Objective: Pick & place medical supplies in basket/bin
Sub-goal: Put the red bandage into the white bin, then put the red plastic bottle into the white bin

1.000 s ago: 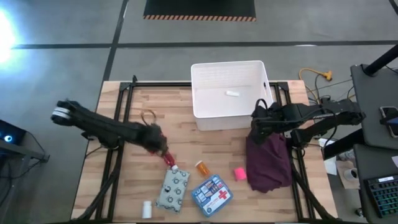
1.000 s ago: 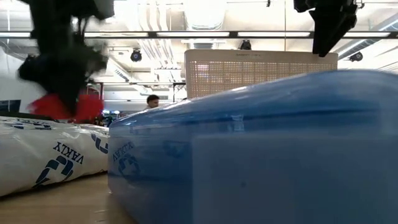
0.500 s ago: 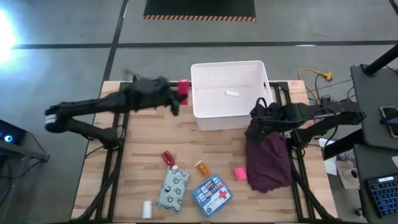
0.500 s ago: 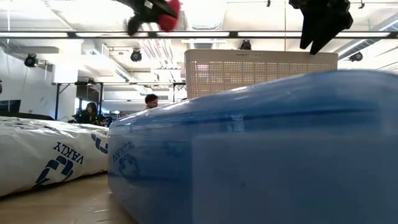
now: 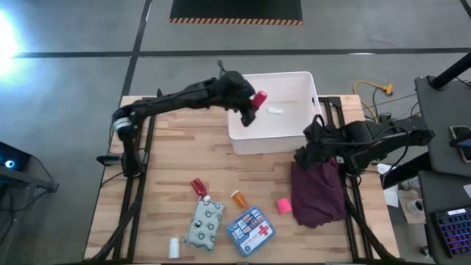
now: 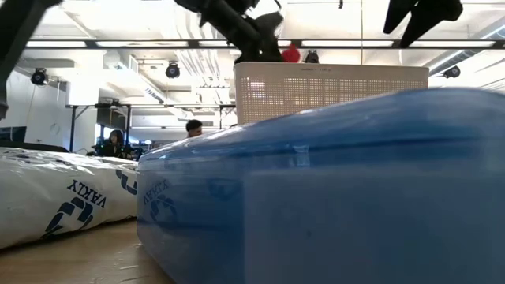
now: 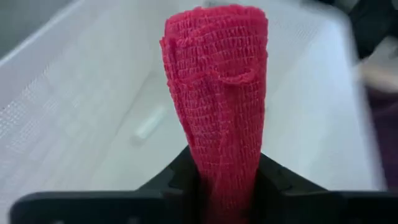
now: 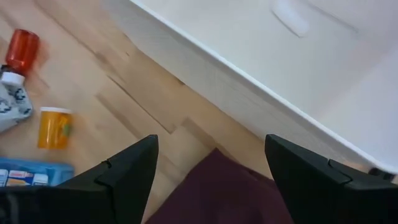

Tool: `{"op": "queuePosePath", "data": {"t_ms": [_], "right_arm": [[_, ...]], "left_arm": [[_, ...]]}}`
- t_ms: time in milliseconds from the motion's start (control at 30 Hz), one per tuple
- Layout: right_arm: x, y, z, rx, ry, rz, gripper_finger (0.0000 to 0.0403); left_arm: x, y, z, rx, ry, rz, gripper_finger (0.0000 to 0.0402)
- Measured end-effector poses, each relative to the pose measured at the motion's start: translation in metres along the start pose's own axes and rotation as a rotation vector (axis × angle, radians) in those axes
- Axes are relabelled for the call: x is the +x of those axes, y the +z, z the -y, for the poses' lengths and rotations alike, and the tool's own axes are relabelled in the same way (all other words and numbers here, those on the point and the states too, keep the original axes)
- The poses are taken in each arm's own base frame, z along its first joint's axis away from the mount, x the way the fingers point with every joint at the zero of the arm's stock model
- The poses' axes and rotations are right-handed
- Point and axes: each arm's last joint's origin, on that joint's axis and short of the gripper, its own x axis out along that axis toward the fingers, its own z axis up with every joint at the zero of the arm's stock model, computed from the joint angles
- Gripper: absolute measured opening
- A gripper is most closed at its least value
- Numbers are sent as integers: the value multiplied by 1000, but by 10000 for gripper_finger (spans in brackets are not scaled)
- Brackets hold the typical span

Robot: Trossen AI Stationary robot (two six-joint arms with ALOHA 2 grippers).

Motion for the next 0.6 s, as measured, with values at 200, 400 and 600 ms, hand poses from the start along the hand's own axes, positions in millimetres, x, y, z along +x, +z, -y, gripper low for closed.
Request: {"op": "queuePosePath", "data": {"t_ms": [200,400,600], "right_arm": [[-2,-4,0,-3,-9,6,285],[-2,-4,0,-18,-11,8,285],[-1,-4,-2,-89,-15,6,285]], "left_arm": [[14,7,-2,24,21,-75,184],[-20,13,1,45,42,-81,258],[-90,-5,14,109,18,-253,270]]}}
